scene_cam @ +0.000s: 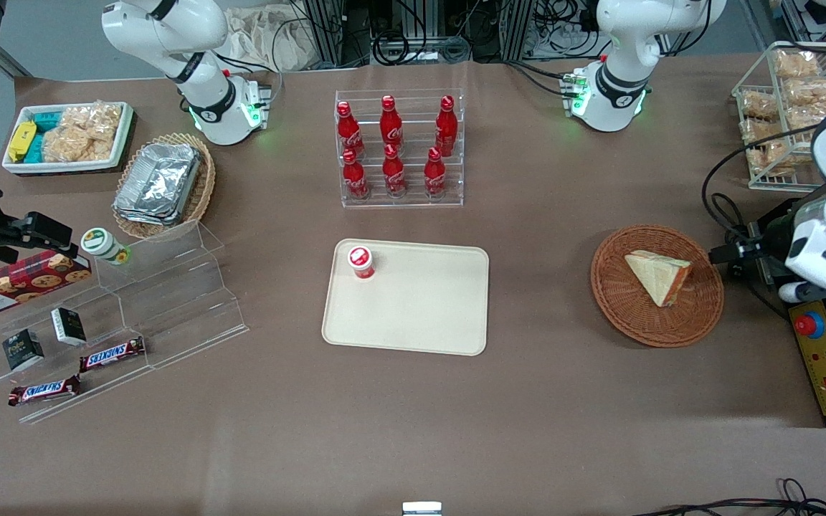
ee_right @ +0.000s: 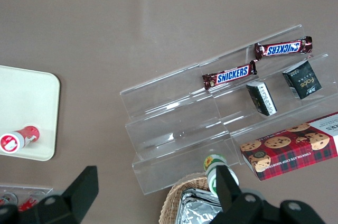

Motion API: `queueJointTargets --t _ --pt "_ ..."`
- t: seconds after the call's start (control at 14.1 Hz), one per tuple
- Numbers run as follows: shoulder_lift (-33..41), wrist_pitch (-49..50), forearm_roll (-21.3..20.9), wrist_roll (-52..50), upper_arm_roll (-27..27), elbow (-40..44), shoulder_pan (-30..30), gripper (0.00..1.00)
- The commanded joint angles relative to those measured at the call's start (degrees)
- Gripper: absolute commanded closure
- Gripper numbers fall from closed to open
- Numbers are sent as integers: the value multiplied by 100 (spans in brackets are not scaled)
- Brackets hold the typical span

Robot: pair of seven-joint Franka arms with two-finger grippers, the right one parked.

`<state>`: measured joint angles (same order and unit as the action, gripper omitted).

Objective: Place sandwich from basket to tray
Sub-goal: 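Move the left gripper over the wicker basket toward the sandwich, then lower the left gripper and grasp the wrapped sandwich in the basket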

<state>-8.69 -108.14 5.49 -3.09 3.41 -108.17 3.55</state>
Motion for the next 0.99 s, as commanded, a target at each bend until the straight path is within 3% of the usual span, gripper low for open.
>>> queueJointTargets --t 0.0,0.21,0.64,0.71,0.92 --pt "-273 -363 119 -174 -33 -211 41 0" --pt "-431 -1391 128 -175 -42 -941 41 0" --pt "-853 -2323 374 -175 -59 -1399 -3 0" --pt "-880 -2413 383 -175 -60 -1452 -12 6" --pt "-898 -2361 488 -183 -68 -1435 -12 49"
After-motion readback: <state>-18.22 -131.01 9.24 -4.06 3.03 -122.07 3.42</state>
